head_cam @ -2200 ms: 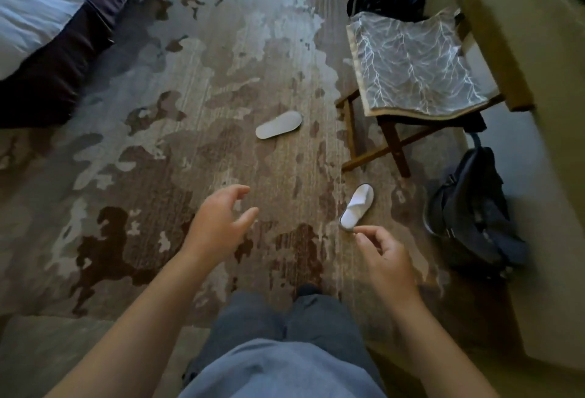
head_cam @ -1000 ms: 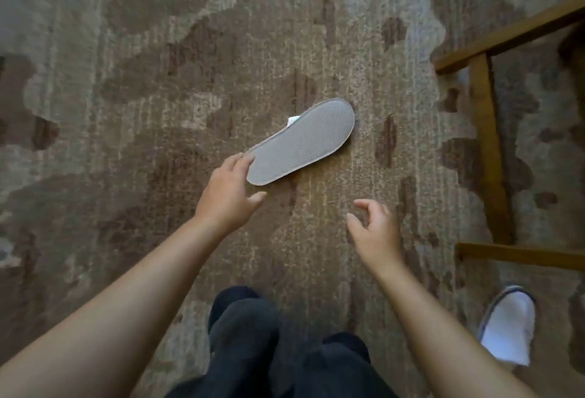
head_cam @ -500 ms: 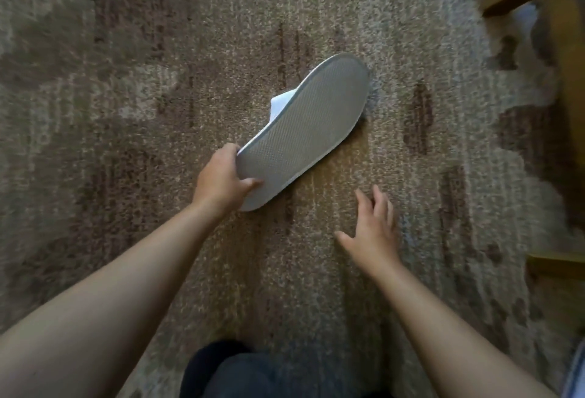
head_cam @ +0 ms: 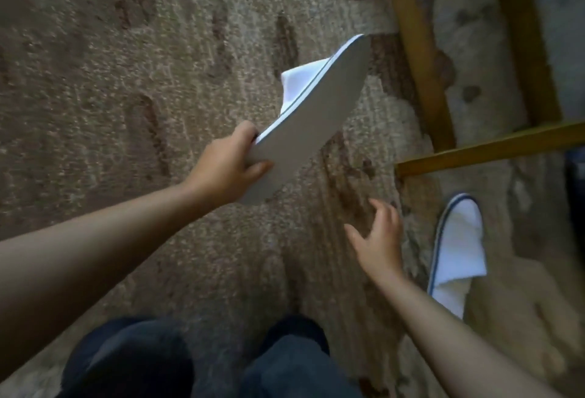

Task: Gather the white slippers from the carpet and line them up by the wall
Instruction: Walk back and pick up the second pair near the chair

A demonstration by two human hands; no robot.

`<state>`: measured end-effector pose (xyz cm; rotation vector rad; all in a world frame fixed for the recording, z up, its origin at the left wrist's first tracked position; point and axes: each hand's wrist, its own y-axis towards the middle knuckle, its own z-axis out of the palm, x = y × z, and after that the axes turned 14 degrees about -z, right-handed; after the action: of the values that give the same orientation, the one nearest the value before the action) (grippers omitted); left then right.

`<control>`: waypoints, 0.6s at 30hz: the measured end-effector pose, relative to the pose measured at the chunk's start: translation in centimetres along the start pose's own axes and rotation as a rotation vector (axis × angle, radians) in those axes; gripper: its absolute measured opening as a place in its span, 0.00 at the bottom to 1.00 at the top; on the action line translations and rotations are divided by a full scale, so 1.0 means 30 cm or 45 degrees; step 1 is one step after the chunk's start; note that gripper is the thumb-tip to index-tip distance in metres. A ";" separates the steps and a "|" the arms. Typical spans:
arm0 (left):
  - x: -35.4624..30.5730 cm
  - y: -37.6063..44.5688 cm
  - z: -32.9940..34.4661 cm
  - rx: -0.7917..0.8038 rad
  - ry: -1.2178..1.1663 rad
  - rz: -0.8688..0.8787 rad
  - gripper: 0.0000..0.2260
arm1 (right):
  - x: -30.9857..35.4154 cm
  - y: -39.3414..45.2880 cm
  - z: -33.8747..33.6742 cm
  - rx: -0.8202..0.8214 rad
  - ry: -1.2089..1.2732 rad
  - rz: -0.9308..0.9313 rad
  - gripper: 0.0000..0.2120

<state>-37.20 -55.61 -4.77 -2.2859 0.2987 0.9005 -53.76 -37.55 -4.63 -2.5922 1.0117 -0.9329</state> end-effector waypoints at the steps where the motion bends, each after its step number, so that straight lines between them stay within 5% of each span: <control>1: -0.020 -0.007 0.037 0.028 0.017 0.026 0.11 | -0.053 -0.026 -0.024 -0.088 0.030 0.116 0.28; 10: -0.073 -0.126 0.320 0.249 0.136 0.158 0.13 | -0.401 -0.131 -0.103 -0.475 0.170 0.689 0.29; 18: -0.069 -0.138 0.348 0.125 0.128 0.121 0.14 | -0.495 -0.098 -0.079 -0.818 0.233 0.729 0.20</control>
<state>-42.46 -45.73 -7.05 -2.2455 0.4884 0.8006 -62.06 -25.35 -8.82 -2.4022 2.2566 -0.7803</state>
